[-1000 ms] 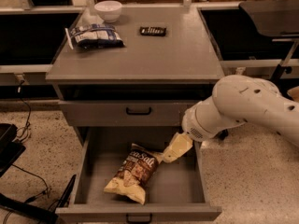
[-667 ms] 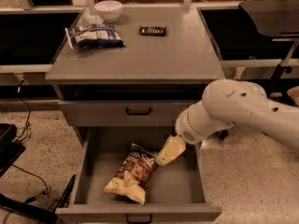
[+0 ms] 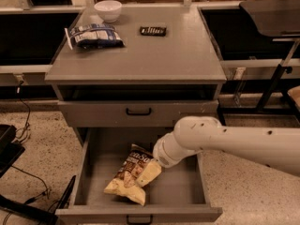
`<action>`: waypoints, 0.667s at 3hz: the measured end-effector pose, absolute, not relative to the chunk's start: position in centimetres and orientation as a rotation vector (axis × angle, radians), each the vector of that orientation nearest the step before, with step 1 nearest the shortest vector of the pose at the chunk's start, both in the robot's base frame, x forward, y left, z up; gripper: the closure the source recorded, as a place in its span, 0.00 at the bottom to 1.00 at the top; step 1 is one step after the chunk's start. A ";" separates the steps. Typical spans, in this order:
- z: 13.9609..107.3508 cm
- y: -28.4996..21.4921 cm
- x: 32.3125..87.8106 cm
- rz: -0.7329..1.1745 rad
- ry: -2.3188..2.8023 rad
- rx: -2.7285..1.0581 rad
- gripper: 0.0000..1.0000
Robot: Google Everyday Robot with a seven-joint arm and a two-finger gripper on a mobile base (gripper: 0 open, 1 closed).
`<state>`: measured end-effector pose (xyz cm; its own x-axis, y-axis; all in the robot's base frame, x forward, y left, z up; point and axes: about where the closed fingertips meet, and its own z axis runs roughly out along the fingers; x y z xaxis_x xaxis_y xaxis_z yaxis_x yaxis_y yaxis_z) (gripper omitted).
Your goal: Pick brown chip bag from middle drawer and place on counter
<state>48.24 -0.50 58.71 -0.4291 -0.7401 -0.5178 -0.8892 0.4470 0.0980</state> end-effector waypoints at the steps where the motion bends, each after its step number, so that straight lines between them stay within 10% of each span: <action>1: 54.3 2.3 48.7 0.560 2.285 -1.365 0.00; 2: 50.7 4.6 50.0 0.581 2.263 -1.353 0.00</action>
Offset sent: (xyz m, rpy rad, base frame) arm 0.0359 0.0781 -0.1205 0.0964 -0.0135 0.0048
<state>50.00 4.60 50.75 -0.4258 -0.7081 -0.5634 -0.8918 0.4336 0.1291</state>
